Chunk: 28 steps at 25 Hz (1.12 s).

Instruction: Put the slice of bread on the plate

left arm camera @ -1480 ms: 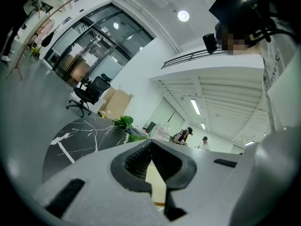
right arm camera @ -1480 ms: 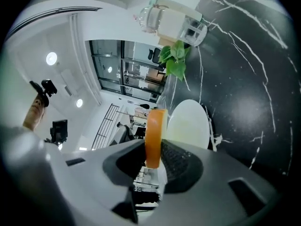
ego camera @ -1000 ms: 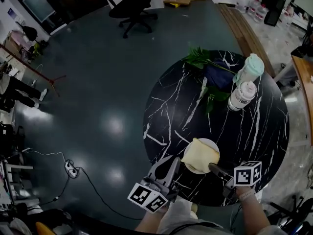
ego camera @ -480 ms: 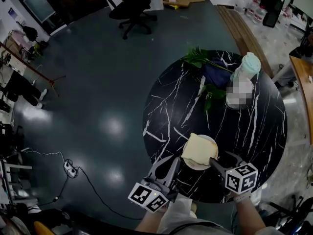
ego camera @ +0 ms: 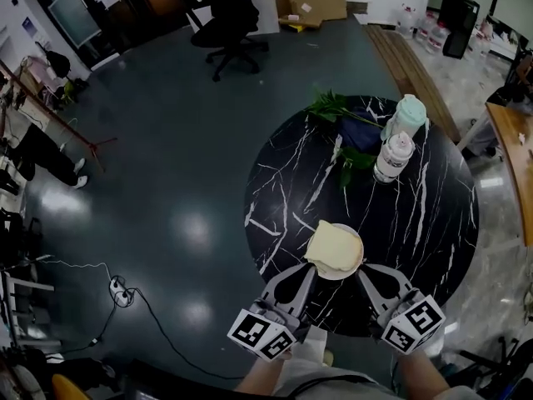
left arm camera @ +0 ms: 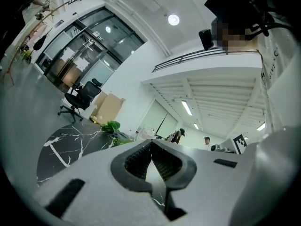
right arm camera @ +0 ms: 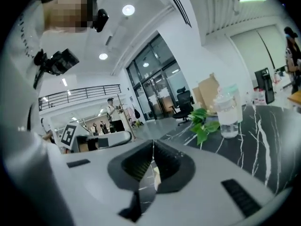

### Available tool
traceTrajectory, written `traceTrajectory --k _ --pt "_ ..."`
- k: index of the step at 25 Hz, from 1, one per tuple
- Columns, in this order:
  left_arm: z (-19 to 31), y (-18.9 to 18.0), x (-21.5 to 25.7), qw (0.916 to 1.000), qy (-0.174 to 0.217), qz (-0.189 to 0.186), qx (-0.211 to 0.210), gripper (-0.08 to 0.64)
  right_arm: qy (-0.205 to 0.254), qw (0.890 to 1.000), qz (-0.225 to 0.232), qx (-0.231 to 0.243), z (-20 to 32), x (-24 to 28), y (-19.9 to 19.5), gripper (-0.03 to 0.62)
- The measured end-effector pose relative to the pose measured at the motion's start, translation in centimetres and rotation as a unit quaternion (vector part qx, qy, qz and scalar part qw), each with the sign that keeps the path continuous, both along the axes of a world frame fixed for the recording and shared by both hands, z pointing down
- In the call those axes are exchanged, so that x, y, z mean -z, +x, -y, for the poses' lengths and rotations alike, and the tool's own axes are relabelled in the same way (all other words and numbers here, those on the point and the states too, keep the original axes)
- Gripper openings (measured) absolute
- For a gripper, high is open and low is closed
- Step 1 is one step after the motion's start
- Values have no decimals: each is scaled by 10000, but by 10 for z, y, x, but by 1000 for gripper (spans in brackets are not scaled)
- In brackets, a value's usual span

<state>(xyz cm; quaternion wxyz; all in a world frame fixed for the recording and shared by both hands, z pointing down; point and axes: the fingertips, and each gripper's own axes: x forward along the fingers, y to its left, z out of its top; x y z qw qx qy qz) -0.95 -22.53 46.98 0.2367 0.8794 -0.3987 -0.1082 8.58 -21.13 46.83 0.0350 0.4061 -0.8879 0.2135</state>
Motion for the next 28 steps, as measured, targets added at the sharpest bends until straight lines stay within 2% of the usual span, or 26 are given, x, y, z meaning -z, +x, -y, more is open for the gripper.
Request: traceTrajectory --k 4,16,24,28 --pt "-21 14 18 9997 198 64 -91 8 470 9988 6 151 -23 29 -4 11" --pt "-80 40 72 9969 730 205 -198 8 1082 9939 -75 178 -83 91 3 11" --pt "-90 32 98 9938 1051 321 -144 8 1447 9891 17 254 -93 116 -5 10" --pt "-86 27 101 9939 1034 361 -95 8 1440 9889 -19 351 -91 119 -10 9"
